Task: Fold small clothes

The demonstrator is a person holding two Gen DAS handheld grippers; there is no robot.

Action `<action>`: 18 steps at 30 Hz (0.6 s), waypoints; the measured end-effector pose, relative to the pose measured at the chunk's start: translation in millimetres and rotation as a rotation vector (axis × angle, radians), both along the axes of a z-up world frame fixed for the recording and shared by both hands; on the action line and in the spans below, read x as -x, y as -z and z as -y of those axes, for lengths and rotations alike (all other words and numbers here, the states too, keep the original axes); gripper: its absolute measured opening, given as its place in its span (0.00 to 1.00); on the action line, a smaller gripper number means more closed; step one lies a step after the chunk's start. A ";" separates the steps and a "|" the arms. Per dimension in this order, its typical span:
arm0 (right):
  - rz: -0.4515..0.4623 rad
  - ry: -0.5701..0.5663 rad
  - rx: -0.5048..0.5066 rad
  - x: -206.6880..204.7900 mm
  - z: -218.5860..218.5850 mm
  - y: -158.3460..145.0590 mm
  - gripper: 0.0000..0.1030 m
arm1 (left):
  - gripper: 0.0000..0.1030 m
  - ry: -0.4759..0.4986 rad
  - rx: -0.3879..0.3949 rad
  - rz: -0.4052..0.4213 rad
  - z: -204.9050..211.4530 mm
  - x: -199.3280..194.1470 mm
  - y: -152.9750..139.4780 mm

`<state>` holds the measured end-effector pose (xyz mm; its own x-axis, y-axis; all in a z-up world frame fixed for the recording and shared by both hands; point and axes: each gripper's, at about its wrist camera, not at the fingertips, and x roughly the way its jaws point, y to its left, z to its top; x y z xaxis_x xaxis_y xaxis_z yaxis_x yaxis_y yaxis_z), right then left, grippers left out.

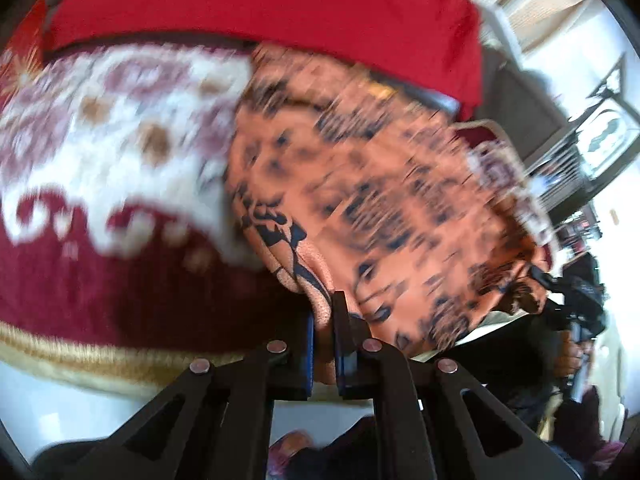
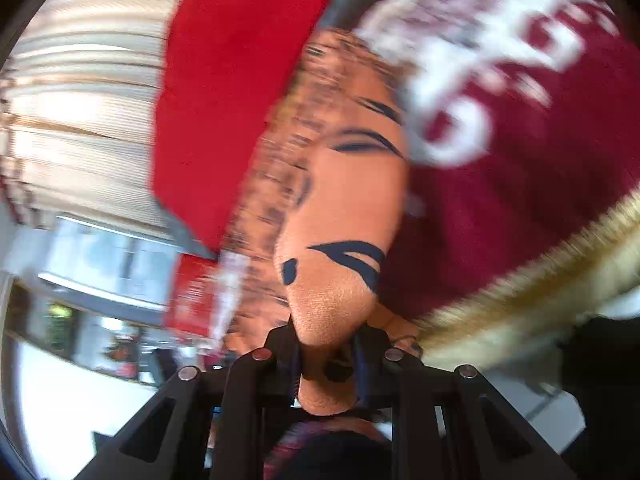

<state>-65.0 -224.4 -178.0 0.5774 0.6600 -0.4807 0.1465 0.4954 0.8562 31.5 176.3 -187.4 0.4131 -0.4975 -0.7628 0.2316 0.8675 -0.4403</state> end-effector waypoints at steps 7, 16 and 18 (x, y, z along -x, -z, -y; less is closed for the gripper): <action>0.187 0.063 -0.107 -51.1 25.9 -59.2 0.17 | 0.07 -0.036 0.106 0.144 -10.7 -59.3 -83.7; 0.169 0.113 0.148 -173.6 45.1 -95.7 0.17 | 0.07 -0.135 0.111 0.156 -10.8 -169.4 -89.5; 0.110 0.040 0.185 -178.8 37.4 -92.9 0.18 | 0.07 -0.142 0.090 0.163 -11.4 -162.6 -79.7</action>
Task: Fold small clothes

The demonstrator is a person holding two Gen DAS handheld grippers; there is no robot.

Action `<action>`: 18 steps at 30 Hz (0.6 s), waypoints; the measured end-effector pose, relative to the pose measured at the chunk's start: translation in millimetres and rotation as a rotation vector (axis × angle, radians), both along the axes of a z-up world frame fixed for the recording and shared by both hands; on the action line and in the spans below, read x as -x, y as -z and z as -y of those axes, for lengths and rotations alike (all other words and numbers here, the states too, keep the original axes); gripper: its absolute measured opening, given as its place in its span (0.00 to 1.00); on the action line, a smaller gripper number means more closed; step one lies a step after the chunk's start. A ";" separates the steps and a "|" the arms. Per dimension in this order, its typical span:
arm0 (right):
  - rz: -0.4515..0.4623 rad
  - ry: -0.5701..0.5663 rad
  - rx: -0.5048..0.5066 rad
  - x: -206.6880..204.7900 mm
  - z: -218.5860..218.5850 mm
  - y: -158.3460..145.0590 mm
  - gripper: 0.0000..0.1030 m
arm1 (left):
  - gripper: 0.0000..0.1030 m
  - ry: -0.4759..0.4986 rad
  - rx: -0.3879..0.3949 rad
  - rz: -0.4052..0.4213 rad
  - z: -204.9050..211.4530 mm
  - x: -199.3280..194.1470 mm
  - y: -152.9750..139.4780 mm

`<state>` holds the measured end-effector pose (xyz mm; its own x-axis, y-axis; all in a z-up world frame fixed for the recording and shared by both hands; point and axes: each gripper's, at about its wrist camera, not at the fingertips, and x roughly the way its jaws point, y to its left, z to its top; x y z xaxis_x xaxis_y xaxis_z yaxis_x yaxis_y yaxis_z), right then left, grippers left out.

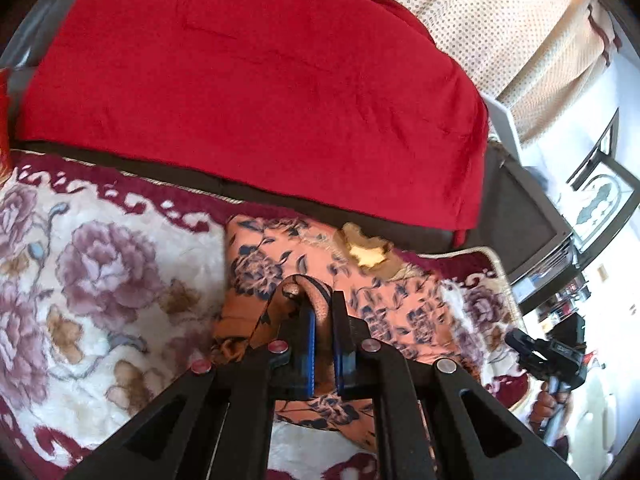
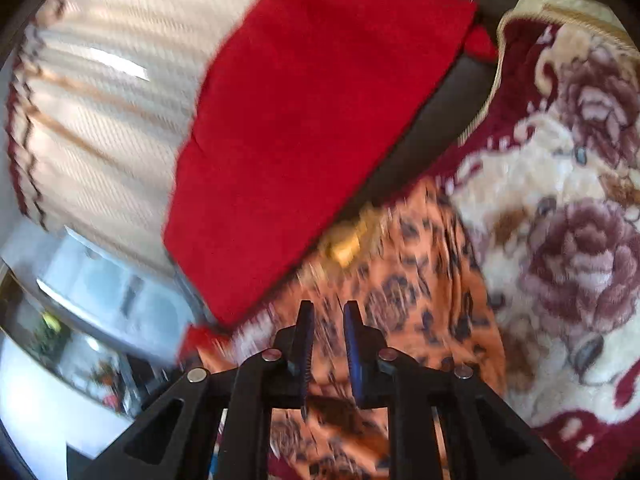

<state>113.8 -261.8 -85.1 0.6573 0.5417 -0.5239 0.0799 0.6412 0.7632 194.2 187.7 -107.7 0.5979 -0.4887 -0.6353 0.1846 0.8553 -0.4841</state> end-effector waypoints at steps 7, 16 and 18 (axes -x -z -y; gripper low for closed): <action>-0.144 -0.081 0.179 75.1 -28.4 22.8 0.87 | 0.07 -0.035 0.008 0.010 -23.6 48.3 11.5; -0.395 0.017 0.162 138.1 -73.3 73.9 0.87 | 0.07 -0.014 0.018 0.086 -18.3 103.3 -23.2; -0.400 0.029 0.195 140.4 -85.1 83.2 0.87 | 0.07 -0.013 0.032 0.092 -17.7 112.4 -27.3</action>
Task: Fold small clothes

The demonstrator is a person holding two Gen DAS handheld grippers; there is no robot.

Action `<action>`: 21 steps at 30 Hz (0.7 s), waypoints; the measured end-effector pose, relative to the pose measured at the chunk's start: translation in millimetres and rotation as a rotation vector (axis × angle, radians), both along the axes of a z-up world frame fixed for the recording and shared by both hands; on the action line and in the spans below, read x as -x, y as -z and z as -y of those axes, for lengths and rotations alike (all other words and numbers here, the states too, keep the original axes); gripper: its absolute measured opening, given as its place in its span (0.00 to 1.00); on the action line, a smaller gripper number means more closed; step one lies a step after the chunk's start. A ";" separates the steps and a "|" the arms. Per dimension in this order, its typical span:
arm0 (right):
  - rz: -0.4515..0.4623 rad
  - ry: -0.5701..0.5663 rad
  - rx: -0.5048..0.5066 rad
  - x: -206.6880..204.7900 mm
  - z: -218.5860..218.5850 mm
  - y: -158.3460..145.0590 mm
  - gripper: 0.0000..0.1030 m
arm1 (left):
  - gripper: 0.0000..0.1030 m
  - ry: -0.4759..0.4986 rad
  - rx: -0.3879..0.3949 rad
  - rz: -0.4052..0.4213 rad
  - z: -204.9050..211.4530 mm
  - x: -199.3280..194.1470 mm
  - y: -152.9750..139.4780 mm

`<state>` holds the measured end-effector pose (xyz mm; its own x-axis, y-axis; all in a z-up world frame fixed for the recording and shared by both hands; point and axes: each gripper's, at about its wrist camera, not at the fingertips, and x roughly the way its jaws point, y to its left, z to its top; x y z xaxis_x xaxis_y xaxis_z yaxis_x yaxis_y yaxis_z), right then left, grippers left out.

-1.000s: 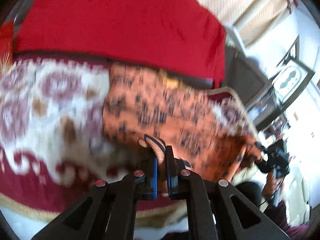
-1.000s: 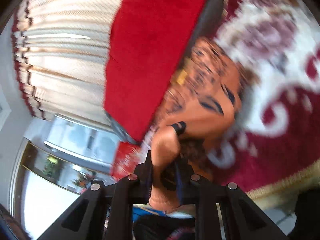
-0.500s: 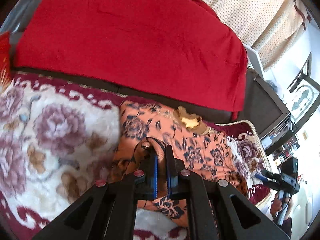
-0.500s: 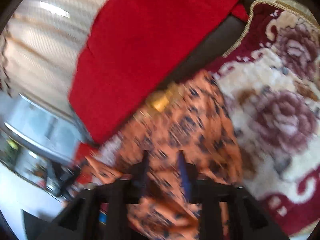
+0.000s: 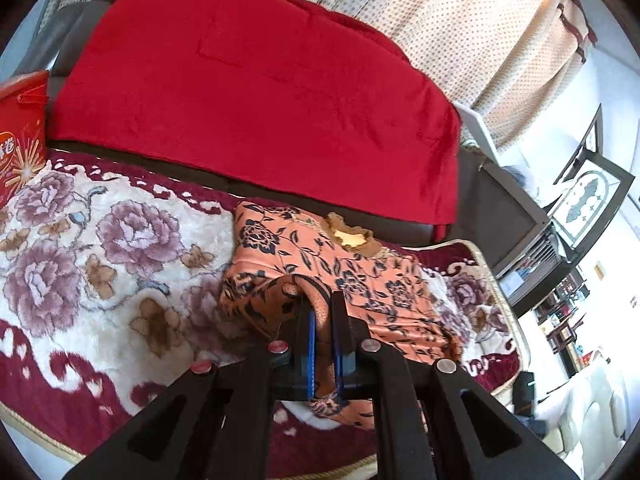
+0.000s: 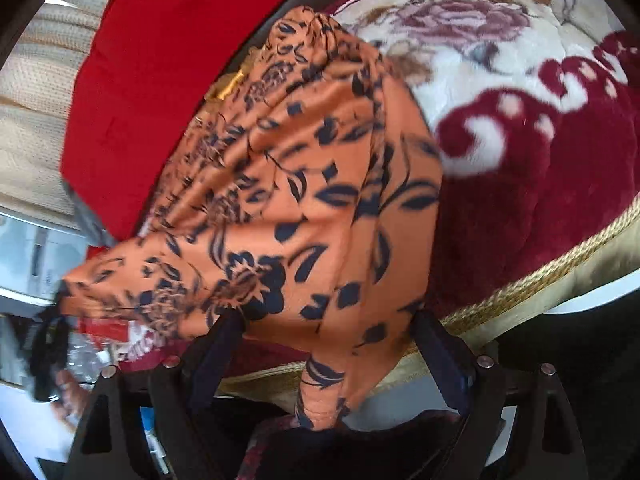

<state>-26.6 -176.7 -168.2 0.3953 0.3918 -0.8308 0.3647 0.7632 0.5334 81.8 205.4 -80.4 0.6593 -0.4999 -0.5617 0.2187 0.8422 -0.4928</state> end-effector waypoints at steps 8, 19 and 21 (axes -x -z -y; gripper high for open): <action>-0.005 -0.040 -0.119 32.9 8.3 39.1 0.10 | 0.07 -0.012 0.038 0.000 -14.2 12.1 -5.3; 0.372 0.091 -0.393 2.3 88.2 -47.0 0.09 | 0.05 -0.067 0.056 0.051 -28.8 -29.3 -32.8; 0.424 0.104 -0.398 -22.8 96.8 -59.8 0.09 | 0.05 -0.081 0.032 0.048 -28.7 -46.0 -39.5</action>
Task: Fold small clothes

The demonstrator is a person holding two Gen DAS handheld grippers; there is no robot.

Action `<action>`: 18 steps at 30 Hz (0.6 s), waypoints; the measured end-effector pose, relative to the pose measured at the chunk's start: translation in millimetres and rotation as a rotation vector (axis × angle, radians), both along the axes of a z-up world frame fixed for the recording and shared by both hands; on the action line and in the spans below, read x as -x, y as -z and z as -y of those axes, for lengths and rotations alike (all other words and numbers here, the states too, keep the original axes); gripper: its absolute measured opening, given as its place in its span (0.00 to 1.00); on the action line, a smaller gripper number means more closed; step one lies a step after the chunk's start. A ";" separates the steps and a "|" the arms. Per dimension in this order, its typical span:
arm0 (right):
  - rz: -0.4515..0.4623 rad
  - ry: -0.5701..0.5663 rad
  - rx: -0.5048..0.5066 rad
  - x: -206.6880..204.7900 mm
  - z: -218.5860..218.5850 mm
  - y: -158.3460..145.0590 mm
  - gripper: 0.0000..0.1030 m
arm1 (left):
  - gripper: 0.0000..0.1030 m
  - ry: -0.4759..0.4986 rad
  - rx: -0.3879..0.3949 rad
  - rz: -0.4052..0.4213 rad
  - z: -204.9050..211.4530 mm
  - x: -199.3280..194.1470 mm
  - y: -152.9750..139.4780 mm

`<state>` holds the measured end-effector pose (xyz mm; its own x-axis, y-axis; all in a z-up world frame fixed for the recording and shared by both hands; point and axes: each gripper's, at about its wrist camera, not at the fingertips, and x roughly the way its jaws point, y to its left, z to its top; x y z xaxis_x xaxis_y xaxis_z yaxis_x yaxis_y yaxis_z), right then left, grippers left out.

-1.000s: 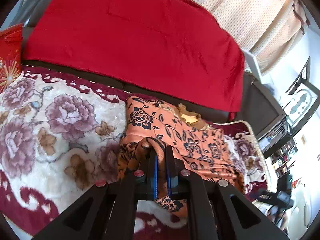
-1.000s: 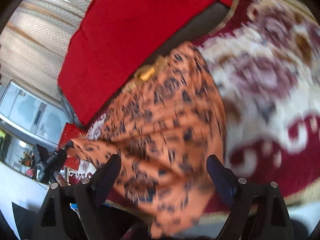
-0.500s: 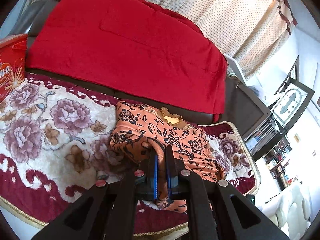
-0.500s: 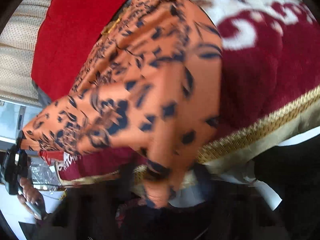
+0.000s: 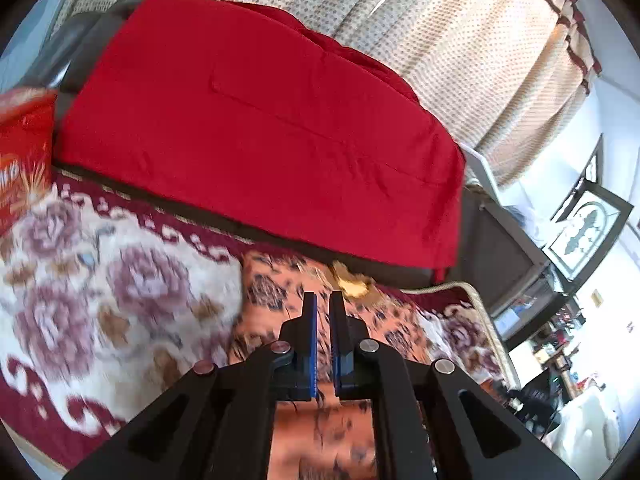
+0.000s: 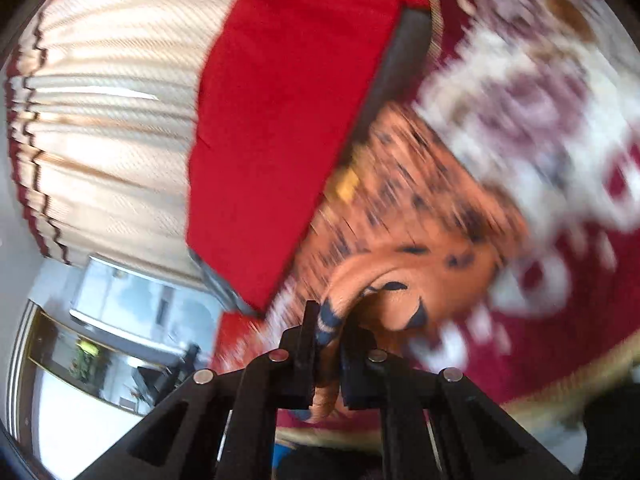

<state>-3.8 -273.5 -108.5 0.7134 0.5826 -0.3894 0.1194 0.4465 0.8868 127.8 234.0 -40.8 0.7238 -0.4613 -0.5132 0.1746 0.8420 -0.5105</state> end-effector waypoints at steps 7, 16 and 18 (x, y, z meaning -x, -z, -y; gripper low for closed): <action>0.076 0.104 -0.009 -75.1 28.5 -9.0 0.09 | 0.23 -0.059 -0.017 -0.171 -10.8 -4.6 34.8; -0.001 0.140 -0.013 -44.3 47.4 45.5 0.09 | 0.56 -0.032 -0.131 -0.424 12.6 99.9 128.4; 0.003 0.140 -0.026 -37.2 49.3 49.8 0.09 | 0.62 -0.015 -0.113 -0.455 22.9 112.4 144.1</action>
<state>33.4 -322.8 -158.2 0.7894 0.4873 -0.3733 0.1767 0.4021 0.8984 15.3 211.1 -184.9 0.4195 -0.3755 -0.8264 -0.0584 0.8974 -0.4374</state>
